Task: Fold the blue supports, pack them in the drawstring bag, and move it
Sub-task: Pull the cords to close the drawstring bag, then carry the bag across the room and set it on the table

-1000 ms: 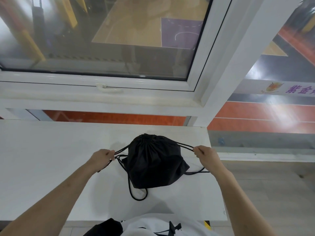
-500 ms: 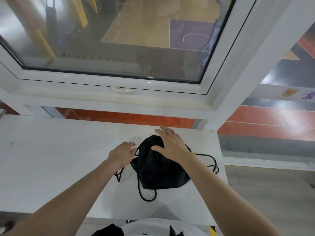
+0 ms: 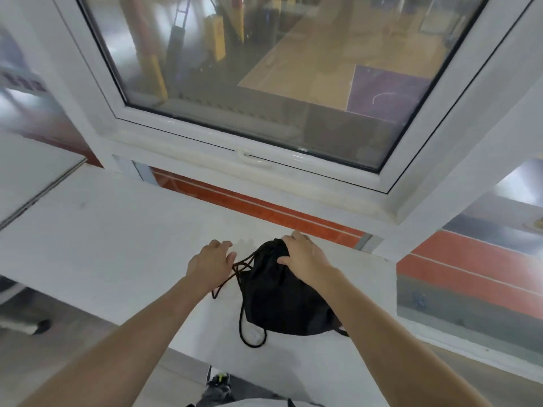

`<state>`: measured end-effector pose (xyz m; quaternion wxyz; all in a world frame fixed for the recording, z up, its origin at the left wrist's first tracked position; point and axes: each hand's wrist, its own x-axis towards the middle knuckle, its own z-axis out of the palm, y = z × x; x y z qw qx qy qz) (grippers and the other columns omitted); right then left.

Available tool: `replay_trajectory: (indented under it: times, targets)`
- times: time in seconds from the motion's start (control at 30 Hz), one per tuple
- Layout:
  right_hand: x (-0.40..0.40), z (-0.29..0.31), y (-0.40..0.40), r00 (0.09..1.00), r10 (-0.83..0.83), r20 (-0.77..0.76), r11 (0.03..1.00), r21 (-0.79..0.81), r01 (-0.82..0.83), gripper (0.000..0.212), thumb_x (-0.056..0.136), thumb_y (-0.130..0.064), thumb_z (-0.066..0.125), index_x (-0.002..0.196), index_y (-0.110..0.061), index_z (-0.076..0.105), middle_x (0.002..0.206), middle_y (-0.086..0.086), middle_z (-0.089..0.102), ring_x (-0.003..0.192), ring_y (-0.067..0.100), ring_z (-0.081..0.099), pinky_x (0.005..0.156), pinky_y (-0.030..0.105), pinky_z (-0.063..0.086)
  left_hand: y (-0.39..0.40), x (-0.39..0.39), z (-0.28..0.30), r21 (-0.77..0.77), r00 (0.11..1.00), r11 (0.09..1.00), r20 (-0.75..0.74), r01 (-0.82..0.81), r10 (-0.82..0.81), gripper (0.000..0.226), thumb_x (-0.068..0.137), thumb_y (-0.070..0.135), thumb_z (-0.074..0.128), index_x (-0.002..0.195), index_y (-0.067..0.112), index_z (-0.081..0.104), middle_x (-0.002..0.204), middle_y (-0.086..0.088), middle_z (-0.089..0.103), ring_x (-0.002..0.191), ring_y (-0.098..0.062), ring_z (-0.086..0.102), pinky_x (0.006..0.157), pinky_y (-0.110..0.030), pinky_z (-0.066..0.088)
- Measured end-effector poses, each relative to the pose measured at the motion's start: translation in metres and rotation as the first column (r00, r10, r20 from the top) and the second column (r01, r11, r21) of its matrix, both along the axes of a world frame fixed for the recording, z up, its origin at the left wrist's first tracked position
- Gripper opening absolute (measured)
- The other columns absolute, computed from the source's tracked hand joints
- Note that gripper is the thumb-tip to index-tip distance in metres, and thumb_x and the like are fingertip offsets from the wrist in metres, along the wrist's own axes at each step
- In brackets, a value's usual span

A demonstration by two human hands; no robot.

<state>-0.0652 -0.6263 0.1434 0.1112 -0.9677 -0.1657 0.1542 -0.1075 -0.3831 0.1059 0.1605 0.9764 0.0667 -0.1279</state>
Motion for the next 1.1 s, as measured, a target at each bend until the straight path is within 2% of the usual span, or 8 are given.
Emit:
replay_trajectory:
  times: [0.1,0.27,0.37,0.5,0.67,0.77,0.93,1.1]
  targets:
    - [0.006,0.052,0.004,0.992,0.085,0.094,0.986,0.137,-0.098,0.055,0.098,-0.042,0.064,0.144,-0.015,0.052,0.134,0.004,0.052,0.126,0.025,0.051,0.101,0.036,0.043,0.001,-0.015,0.030,0.007,0.989,0.995,0.112,-0.100,0.099,0.047,0.106,0.045,0.034,0.147,0.024,0.046,0.143,-0.004,0.051,0.128,-0.027,0.052,0.097,-0.046,0.049]
    - [0.000,0.116,0.031,0.951,0.290,0.105,0.910,0.276,-0.308,0.051,0.095,-0.048,0.066,0.138,-0.021,0.058,0.109,-0.007,0.047,0.103,0.015,0.051,0.088,0.030,0.041,0.017,-0.050,0.084,0.030,0.936,0.966,0.257,-0.256,0.240,0.050,0.106,0.047,0.033,0.149,0.023,0.044,0.147,-0.004,0.050,0.132,-0.028,0.050,0.099,-0.048,0.048]
    - [-0.012,0.139,0.063,0.913,0.381,0.148,0.856,0.316,-0.409,0.050,0.097,-0.049,0.063,0.139,-0.021,0.057,0.113,-0.007,0.048,0.103,0.015,0.049,0.090,0.030,0.041,0.039,-0.086,0.106,0.026,0.887,0.929,0.309,-0.369,0.344,0.050,0.106,0.048,0.034,0.148,0.024,0.045,0.147,-0.004,0.051,0.131,-0.028,0.051,0.098,-0.047,0.049]
    - [-0.032,0.156,0.120,0.856,0.477,0.202,0.758,0.398,-0.516,0.046,0.098,-0.050,0.060,0.137,-0.024,0.058,0.122,-0.004,0.053,0.114,0.016,0.054,0.102,0.035,0.045,0.078,-0.144,0.127,0.034,0.813,0.856,0.334,-0.516,0.477,0.051,0.105,0.051,0.033,0.148,0.025,0.044,0.147,-0.003,0.050,0.130,-0.028,0.051,0.097,-0.048,0.049]
    - [-0.091,0.171,0.226,0.739,0.626,0.248,0.625,0.407,-0.666,0.053,0.102,-0.044,0.058,0.147,-0.019,0.050,0.138,0.002,0.054,0.132,0.020,0.046,0.106,0.028,0.034,0.144,-0.252,0.143,0.055,0.671,0.702,0.356,-0.710,0.651,0.048,0.104,0.049,0.034,0.142,0.024,0.049,0.139,-0.005,0.054,0.120,-0.031,0.058,0.089,-0.046,0.050]
    - [-0.142,0.173,0.298,0.648,0.716,0.260,0.533,0.397,-0.748,0.049,0.102,-0.040,0.058,0.145,-0.017,0.052,0.133,0.004,0.055,0.129,0.021,0.048,0.100,0.024,0.031,0.184,-0.329,0.143,0.032,0.561,0.594,0.373,-0.804,0.739,0.048,0.100,0.052,0.031,0.126,0.020,0.056,0.124,-0.009,0.059,0.113,-0.036,0.059,0.086,-0.046,0.051]
    - [-0.246,0.166,0.414,0.476,0.835,0.278,0.349,0.401,-0.847,0.040,0.101,-0.039,0.060,0.136,-0.022,0.058,0.130,0.001,0.059,0.125,0.021,0.050,0.100,0.027,0.036,0.242,-0.466,0.139,0.098,0.384,0.374,0.348,-0.922,0.856,0.048,0.105,0.051,0.033,0.141,0.023,0.048,0.137,-0.006,0.055,0.122,-0.032,0.055,0.090,-0.046,0.048]
    - [-0.370,0.151,0.516,0.333,0.901,0.277,0.210,0.392,-0.896,0.048,0.101,-0.042,0.058,0.143,-0.020,0.053,0.138,0.003,0.055,0.132,0.024,0.047,0.110,0.037,0.040,0.285,-0.609,0.133,0.133,0.199,0.165,0.310,-0.977,0.929,0.052,0.105,0.053,0.029,0.146,0.024,0.045,0.142,-0.005,0.053,0.127,-0.030,0.052,0.095,-0.047,0.050]
